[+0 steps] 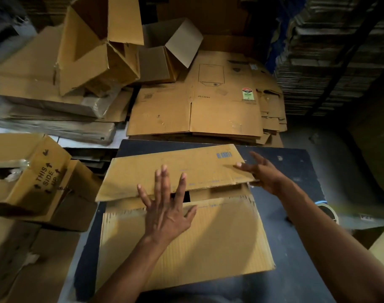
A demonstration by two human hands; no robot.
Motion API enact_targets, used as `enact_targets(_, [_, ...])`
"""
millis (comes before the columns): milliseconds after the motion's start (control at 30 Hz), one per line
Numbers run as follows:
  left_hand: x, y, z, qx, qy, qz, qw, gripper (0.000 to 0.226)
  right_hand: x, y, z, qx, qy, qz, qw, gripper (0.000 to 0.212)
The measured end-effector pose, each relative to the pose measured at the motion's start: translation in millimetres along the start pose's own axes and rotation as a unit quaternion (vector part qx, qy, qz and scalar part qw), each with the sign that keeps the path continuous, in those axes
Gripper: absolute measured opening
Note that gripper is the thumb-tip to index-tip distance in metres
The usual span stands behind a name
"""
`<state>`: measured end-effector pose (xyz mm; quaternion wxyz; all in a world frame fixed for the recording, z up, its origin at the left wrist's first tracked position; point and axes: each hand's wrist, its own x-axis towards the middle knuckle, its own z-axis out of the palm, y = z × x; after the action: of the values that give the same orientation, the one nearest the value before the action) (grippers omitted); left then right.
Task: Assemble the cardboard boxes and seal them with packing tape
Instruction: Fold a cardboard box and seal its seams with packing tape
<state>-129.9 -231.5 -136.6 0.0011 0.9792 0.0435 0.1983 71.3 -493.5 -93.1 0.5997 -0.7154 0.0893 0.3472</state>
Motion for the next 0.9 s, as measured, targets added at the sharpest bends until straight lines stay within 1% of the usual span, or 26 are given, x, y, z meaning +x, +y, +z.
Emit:
enact_targets(100, [0,14,-4,-0.003,-0.106,-0.014,0.994,0.087,-14,21,-5,-0.021,0.001,0.024,0.999,0.103])
enact_targets(167, [-11,18,6,-0.036,-0.17,-0.015,0.985,0.073,-26,36,-5,-0.037,0.013,0.033,0.999,0.095])
enact_targets(200, [-18,18,13,-0.045,-0.189,-0.012,0.981,0.071,-31,43,-5,-0.043,0.011,0.029,0.999,0.084])
enact_targets(233, [-25,17,19,-0.048,-0.195,-0.005,0.98,0.068,-37,50,-3,-0.041,0.006,0.024,0.999,0.067])
enact_targets(267, [-29,17,24,-0.051,-0.191,0.003,0.98,0.065,-42,57,-2,-0.034,0.005,0.019,0.999,0.051])
enact_targets(300, [-31,18,27,-0.056,-0.183,0.012,0.981,0.063,-47,63,-2,-0.029,0.009,0.013,0.999,0.04])
enact_targets(400, [-32,25,30,-0.085,-0.156,0.057,0.982,0.057,-65,79,-9,-0.04,0.044,-0.009,0.998,0.028])
enact_targets(467, [-34,34,31,-0.108,-0.139,0.09,0.98,0.06,-79,93,-19,-0.029,0.058,-0.01,0.998,0.026])
enact_targets(567, [-37,48,35,-0.123,-0.114,0.122,0.978,0.062,-103,112,-35,-0.007,0.062,0.007,0.998,0.032])
enact_targets(633, [-35,61,38,-0.134,-0.107,0.128,0.977,0.062,-107,119,-56,-0.051,0.092,-0.008,0.994,0.036])
enact_targets(667, [-33,68,38,-0.136,-0.113,0.124,0.976,0.062,-101,122,-73,-0.092,0.13,-0.025,0.987,0.037])
enact_targets(700, [-31,73,39,-0.134,-0.116,0.119,0.977,0.061,-94,121,-91,-0.153,0.174,-0.044,0.972,0.035])
enact_targets(733, [-28,77,39,-0.132,-0.118,0.114,0.977,0.056,-85,120,-112,-0.244,0.213,-0.056,0.944,0.03])
enact_targets(767, [-26,80,39,-0.132,-0.115,0.111,0.978,0.051,-75,117,-132,-0.347,0.234,-0.058,0.906,0.033])
enact_targets(800, [-24,83,39,-0.136,-0.117,0.106,0.978,0.047,-67,113,-150,-0.435,0.23,-0.047,0.869,0.046])
enact_targets(833, [-24,84,39,-0.141,-0.114,0.1,0.978,0.045,-58,110,-166,-0.509,0.2,-0.031,0.837,0.057])
enact_targets(900, [-25,85,39,-0.153,-0.114,0.086,0.978,0.044,-40,112,-191,-0.627,0.124,0.006,0.769,0.069])
